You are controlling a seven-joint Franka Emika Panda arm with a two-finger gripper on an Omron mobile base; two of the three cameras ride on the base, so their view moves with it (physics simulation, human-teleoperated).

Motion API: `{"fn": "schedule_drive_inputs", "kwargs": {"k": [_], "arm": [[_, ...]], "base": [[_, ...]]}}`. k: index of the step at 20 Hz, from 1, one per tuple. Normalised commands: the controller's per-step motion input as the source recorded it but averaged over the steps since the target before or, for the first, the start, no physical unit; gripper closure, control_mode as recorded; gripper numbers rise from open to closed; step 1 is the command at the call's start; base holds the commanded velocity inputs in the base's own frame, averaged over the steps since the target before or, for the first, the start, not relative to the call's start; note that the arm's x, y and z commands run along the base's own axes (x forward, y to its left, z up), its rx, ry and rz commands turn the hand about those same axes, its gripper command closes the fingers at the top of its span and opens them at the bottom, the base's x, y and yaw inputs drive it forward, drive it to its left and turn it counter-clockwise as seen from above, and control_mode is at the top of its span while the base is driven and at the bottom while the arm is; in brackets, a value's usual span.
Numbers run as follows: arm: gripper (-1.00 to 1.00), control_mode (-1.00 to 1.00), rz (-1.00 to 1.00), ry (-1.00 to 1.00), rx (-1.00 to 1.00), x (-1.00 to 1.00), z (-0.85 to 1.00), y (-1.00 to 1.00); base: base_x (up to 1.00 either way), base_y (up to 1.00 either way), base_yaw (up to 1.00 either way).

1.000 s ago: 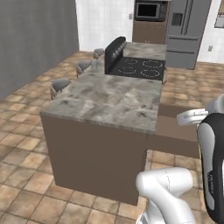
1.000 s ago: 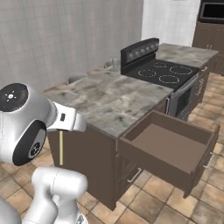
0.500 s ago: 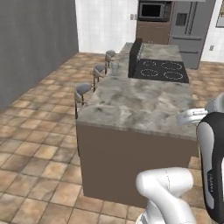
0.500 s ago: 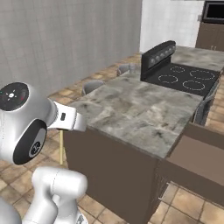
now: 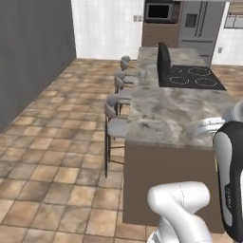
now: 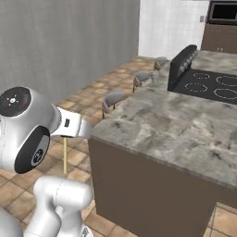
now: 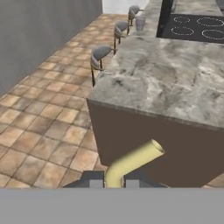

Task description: Take a straw from the drawer in front and place it inside the glass cup on the dining counter.

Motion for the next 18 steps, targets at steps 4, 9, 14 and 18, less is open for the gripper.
{"fn": "schedule_drive_inputs", "kwargs": {"k": [4, 9, 14, 18], "arm": [[1.00, 1.00, 0.00, 0.00, 0.00, 0.00, 0.00, 0.00], [1.00, 1.00, 0.00, 0.00, 0.00, 0.00, 0.00, 0.00], [1.00, 1.00, 0.00, 0.00, 0.00, 0.00, 0.00, 0.00], [1.00, 1.00, 0.00, 0.00, 0.00, 0.00, 0.00, 0.00]], "base": [[0.21, 1.00, -0.33], [0.12, 1.00, -0.39], [0.03, 1.00, -0.46], [0.03, 1.00, -0.51]]}}
